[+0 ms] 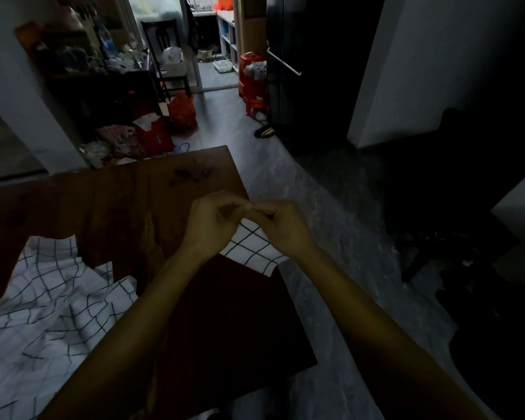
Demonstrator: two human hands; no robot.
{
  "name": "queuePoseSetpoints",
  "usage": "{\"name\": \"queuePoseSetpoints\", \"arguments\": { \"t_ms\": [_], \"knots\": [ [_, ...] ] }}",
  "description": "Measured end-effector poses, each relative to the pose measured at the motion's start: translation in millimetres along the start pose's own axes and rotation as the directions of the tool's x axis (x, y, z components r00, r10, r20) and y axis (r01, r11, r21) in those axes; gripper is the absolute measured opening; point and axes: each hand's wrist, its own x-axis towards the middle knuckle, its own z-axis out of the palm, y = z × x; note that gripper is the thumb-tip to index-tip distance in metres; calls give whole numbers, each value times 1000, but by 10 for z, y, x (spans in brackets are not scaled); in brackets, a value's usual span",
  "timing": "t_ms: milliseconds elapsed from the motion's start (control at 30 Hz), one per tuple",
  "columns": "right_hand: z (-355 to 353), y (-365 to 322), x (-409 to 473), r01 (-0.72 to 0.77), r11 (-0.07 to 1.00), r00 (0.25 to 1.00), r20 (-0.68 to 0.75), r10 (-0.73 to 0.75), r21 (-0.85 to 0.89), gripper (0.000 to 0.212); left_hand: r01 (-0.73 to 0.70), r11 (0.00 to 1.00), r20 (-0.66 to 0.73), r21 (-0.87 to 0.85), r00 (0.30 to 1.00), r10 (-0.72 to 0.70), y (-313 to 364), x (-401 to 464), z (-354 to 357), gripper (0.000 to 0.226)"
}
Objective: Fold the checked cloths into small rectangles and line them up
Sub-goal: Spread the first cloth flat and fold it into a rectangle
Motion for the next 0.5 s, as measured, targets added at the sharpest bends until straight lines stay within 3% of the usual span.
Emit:
{"name": "queuePoseSetpoints", "arguments": {
  "t_ms": [67,233,500],
  "knots": [
    [-10,-19,8,-26,1000,999,39,25,16,21,73,996,-10,-52,997,-74,-9,-7,7,12],
    [64,-32,11,-60,998,997,50,58,33,23,116,993,-5,36,993,-116,-31,5,-14,18],
    [49,-24,-53,-38,999,999,-29,39,13,9,170,982,-197,84,969,-150,-104,23,-157,14]
  ]
}}
